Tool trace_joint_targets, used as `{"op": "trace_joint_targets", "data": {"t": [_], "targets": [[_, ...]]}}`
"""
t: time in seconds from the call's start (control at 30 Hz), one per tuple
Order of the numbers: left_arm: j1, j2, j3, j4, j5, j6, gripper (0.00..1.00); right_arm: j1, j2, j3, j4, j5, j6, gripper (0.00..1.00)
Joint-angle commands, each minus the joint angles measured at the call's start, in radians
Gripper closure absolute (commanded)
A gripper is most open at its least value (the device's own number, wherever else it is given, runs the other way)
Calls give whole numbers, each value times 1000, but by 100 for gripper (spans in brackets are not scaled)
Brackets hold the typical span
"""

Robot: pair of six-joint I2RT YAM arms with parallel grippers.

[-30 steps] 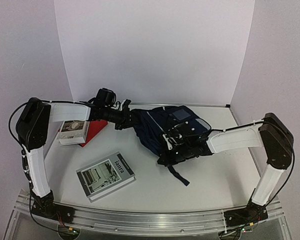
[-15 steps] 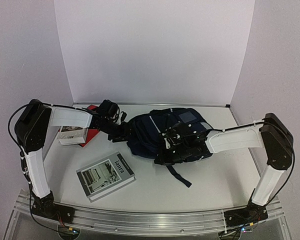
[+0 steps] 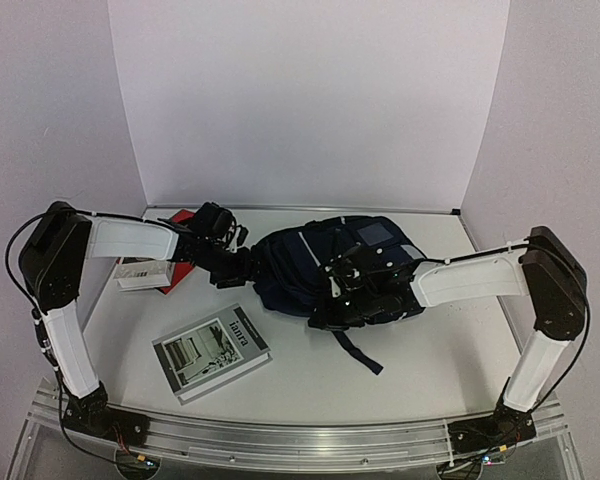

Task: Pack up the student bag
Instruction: Unzip the student bag at the center of the board.

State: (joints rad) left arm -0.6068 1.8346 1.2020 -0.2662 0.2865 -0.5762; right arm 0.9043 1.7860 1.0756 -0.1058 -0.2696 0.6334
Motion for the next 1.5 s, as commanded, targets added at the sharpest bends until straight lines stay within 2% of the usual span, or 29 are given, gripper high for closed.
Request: {"op": "trace_joint_targets", "data": {"t": [0.0,0.07,0.13,0.3,0.37,0.43,0.77,1.03,1.1,1.2,1.33,1.47], "targets": [[4,24,-13,160,94,-56,28,9,-77,36,60,24,-1,100],[4,47,-28,245,154,-89,28,10,-80,31,55,28,-3,100],[4,81,-37,328,216,-120,35,10,-79,33,51,27,-3,100],[-3,143,-64,525,353,-208,85,15,-44,64,24,9,-3,100],[-11,128,-82,562,351,-219,95,27,-21,85,0,11,-2,100],[-20,109,-88,570,336,-213,100,49,9,117,-24,17,-7,100],[-92,80,-87,600,327,-191,100,85,154,323,-94,34,5,100],[-94,34,-155,565,273,-175,99,85,216,460,-94,72,7,100],[-92,20,-150,510,239,-150,95,85,230,477,-94,62,10,99],[-79,-20,-138,439,191,-103,83,85,221,471,-94,52,11,93],[-73,-96,-144,327,65,-21,69,85,143,406,-95,82,0,75],[-75,-183,-197,296,-30,19,53,84,34,319,-97,115,-23,63]]}}
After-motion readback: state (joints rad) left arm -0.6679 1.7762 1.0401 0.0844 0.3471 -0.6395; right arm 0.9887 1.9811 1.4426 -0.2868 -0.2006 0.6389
